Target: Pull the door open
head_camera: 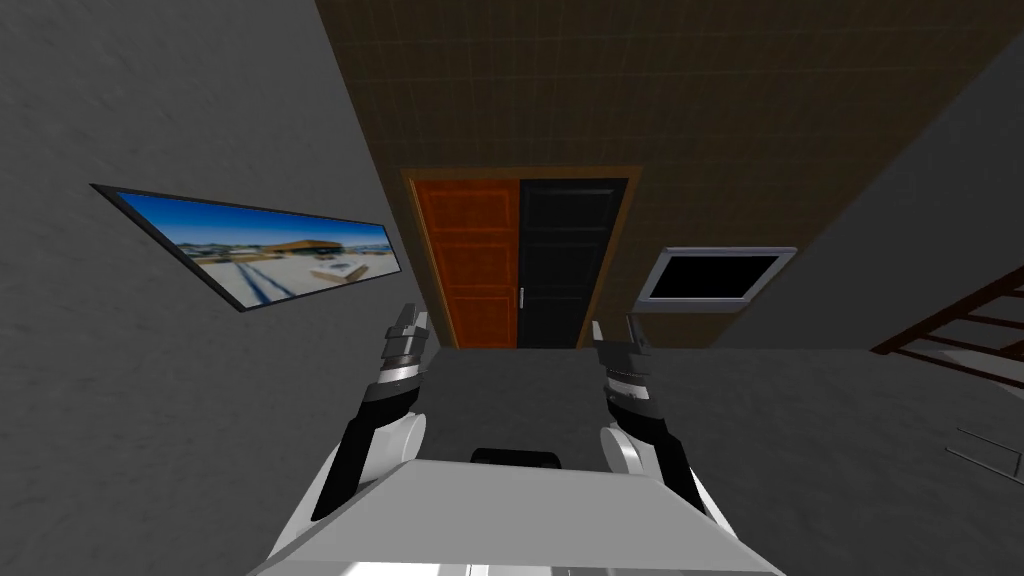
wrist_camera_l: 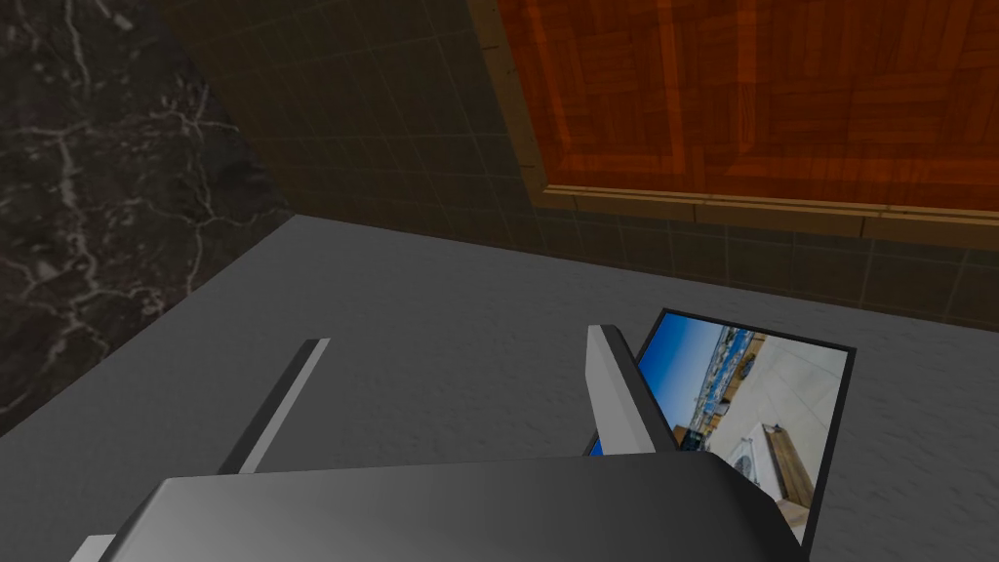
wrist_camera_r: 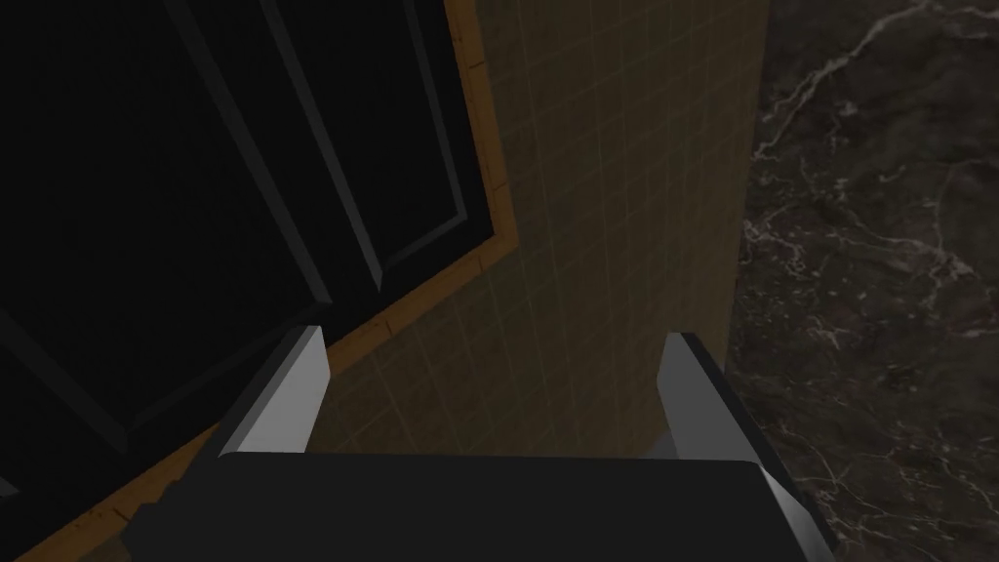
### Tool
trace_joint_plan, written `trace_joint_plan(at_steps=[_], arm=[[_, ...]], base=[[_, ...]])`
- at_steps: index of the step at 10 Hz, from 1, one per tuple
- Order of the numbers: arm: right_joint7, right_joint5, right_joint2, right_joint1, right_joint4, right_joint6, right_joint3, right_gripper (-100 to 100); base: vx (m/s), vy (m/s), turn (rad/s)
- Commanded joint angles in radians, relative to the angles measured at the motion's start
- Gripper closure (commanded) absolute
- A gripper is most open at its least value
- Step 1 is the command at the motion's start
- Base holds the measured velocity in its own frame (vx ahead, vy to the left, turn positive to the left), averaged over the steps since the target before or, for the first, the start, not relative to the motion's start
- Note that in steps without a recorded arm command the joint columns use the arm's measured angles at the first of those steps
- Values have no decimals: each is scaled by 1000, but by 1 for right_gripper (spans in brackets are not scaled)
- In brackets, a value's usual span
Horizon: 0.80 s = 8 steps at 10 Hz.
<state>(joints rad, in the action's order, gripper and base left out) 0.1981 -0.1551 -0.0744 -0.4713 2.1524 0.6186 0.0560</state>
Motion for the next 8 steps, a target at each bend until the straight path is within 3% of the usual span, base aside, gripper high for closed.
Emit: trace_joint_plan(at_steps=[1,8], arm=[[35,-9,-7,1,-29,8,0,-100],[177,-47,-31,8,-151,33,9,-100]], base=[[96,18,37],[100,23,47]])
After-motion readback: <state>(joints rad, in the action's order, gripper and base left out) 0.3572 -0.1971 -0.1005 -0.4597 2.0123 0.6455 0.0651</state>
